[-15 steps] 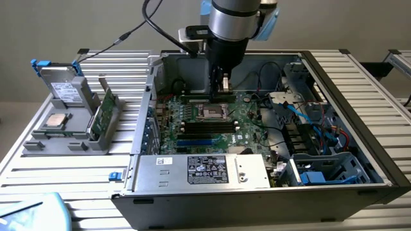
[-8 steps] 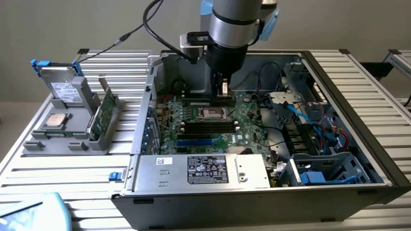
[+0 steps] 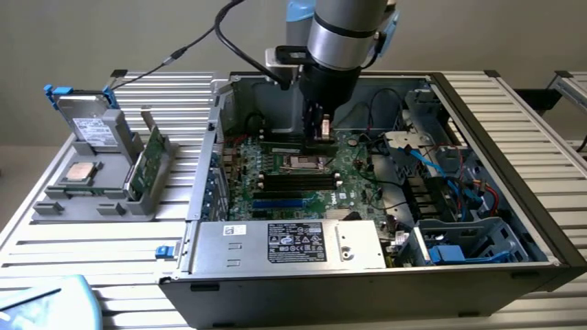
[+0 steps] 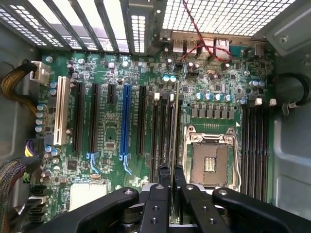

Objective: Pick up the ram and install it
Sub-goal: 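Insert the ram into the slot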

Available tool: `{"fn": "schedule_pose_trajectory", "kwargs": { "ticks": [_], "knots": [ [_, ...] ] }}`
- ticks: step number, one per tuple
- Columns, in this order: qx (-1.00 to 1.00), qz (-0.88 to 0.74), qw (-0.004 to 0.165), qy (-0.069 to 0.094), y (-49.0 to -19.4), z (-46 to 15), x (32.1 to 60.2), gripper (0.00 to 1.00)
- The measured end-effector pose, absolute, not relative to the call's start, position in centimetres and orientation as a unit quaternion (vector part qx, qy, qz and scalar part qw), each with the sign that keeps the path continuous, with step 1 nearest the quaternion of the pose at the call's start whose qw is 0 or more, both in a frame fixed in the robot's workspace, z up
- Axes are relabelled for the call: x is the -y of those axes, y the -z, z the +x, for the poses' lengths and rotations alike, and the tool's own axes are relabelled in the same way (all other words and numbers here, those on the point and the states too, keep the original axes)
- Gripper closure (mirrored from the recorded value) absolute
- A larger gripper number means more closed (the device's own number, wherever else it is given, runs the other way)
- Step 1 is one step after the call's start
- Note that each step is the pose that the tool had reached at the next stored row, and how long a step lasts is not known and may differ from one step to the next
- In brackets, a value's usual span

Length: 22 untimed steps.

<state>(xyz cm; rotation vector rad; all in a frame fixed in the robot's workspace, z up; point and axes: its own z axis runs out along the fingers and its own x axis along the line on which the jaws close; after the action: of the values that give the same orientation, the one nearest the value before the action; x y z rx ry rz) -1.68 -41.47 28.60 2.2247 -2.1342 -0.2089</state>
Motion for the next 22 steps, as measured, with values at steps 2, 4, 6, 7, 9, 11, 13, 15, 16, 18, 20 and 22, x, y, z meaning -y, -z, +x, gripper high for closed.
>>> {"fn": "schedule_pose_trajectory", "kwargs": {
  "ticks": [2, 4, 6, 7, 9, 11, 13, 15, 16, 18, 20, 22],
  "knots": [
    [0.691, 0.719, 0.032, 0.062, -28.5, -1.6, 41.1, 0.86],
    [0.691, 0.719, 0.037, 0.057, -28.3, -1.6, 40.5, 0.86],
    [0.692, 0.719, 0.042, 0.053, -28.2, -1.6, 39.8, 0.86],
    [0.692, 0.719, 0.044, 0.050, -28.1, -1.6, 39.5, 0.86],
    [0.691, 0.720, 0.048, 0.046, -28.0, -1.6, 39.1, 0.86],
    [0.688, 0.723, 0.053, 0.042, -27.8, -1.6, 39.0, 0.86],
    [0.684, 0.726, 0.056, 0.039, -27.7, -1.6, 38.9, 0.86],
    [0.682, 0.728, 0.058, 0.037, -27.5, -1.7, 38.9, 0.86],
    [0.681, 0.729, 0.058, 0.036, -27.4, -1.7, 39.0, 0.86],
    [0.680, 0.730, 0.058, 0.036, -27.2, -1.7, 39.0, 0.86],
    [0.679, 0.731, 0.058, 0.035, -27.0, -1.7, 39.1, 0.86],
    [0.678, 0.732, 0.058, 0.035, -26.8, -1.7, 39.3, 0.86]
  ]
}}
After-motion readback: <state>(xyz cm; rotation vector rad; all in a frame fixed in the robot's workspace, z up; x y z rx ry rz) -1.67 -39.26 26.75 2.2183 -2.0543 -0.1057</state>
